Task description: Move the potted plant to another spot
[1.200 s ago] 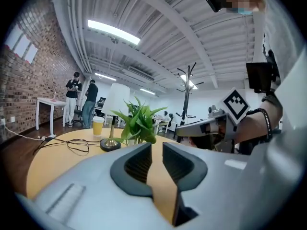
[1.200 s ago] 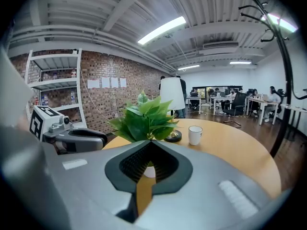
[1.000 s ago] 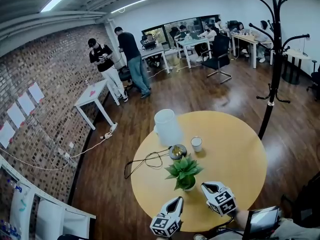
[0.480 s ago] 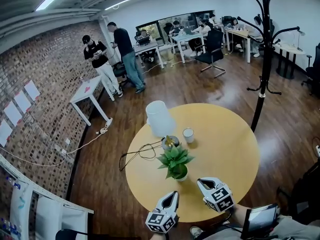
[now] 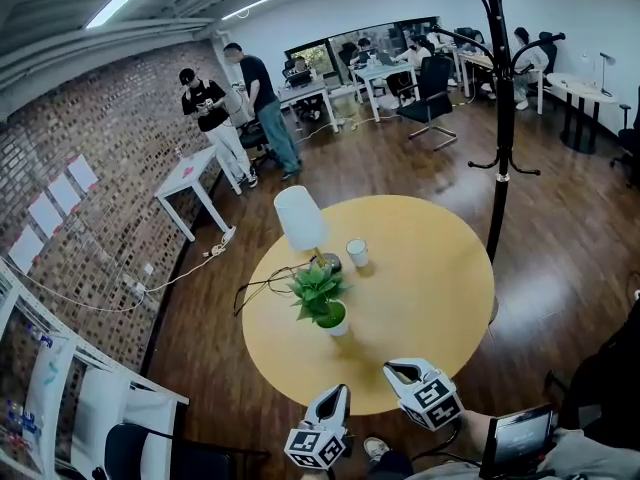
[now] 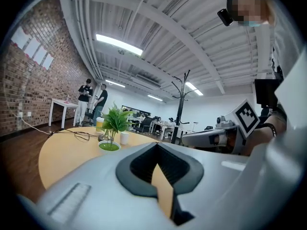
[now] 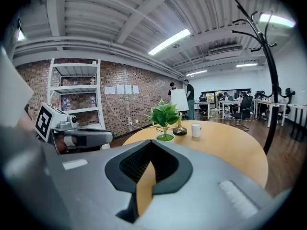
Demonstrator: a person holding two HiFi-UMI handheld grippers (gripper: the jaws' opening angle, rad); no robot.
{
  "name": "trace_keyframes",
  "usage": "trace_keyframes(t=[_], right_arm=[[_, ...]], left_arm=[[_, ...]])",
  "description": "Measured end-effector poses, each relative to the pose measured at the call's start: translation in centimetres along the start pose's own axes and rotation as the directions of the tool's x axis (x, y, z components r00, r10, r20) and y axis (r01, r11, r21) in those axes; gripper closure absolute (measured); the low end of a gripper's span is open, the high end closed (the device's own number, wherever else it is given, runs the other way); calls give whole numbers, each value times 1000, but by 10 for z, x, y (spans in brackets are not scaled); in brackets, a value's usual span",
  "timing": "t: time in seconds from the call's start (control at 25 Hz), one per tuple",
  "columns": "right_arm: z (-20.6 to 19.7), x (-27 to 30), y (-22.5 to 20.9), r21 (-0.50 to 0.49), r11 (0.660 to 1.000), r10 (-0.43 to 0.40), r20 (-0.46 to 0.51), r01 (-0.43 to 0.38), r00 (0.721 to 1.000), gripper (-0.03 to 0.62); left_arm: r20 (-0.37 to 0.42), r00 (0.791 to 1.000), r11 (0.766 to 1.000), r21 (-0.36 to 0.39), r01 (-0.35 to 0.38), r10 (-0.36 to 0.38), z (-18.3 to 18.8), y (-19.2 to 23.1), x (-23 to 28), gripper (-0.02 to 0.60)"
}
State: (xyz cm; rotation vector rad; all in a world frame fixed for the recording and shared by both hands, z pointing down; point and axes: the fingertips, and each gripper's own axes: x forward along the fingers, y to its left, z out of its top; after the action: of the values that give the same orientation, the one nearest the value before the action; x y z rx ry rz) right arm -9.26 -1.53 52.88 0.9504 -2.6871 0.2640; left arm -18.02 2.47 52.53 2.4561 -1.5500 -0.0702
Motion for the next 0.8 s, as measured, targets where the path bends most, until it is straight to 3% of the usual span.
trace_keyframes(t=[0.36, 0.8], right_arm=[[-40, -101, 29, 3, 997, 72, -35, -71, 997, 586], [-45, -133, 62, 1, 996, 88, -36, -88, 996, 586]], left_arm=[[3, 997, 997, -19, -71, 71, -15, -103, -60, 580], [6, 999, 998, -16, -54, 54, -17, -130, -92, 580]])
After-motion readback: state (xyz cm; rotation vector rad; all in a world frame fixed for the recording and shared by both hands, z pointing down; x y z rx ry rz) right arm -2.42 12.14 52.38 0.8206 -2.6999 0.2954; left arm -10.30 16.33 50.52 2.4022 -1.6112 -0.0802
